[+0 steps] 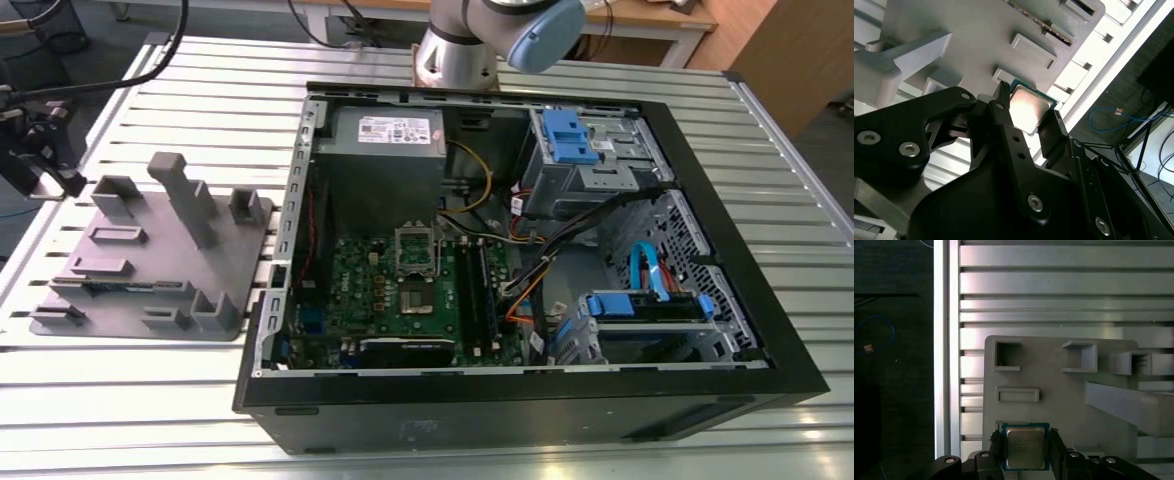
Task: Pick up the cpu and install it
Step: 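Pick up the cpu and move it towards the insertion slot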
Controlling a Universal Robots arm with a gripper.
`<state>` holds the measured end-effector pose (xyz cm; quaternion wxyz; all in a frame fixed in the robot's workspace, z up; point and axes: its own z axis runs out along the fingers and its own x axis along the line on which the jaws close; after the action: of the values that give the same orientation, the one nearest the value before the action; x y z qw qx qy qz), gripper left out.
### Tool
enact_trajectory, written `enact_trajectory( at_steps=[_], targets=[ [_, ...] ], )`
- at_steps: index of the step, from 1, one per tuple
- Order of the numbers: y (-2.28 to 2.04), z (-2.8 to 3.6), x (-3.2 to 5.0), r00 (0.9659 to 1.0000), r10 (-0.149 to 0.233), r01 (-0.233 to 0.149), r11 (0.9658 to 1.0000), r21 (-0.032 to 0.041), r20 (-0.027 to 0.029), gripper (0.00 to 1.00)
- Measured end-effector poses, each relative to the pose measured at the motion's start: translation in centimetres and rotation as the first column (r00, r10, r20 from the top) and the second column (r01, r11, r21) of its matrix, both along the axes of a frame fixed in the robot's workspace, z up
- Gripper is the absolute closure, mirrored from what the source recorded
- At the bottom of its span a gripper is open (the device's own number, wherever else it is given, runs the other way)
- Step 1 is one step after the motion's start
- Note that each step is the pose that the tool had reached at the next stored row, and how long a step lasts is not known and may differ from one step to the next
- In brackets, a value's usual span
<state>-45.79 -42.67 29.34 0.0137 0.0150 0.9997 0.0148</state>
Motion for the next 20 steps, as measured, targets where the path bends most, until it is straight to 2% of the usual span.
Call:
enact_trajectory(
  at_steps=[20],
  targets=[
    [0.01,4.23,0.0,1.0,0.0,0.0,1.0,0.0,0.0,0.53]
  ],
)
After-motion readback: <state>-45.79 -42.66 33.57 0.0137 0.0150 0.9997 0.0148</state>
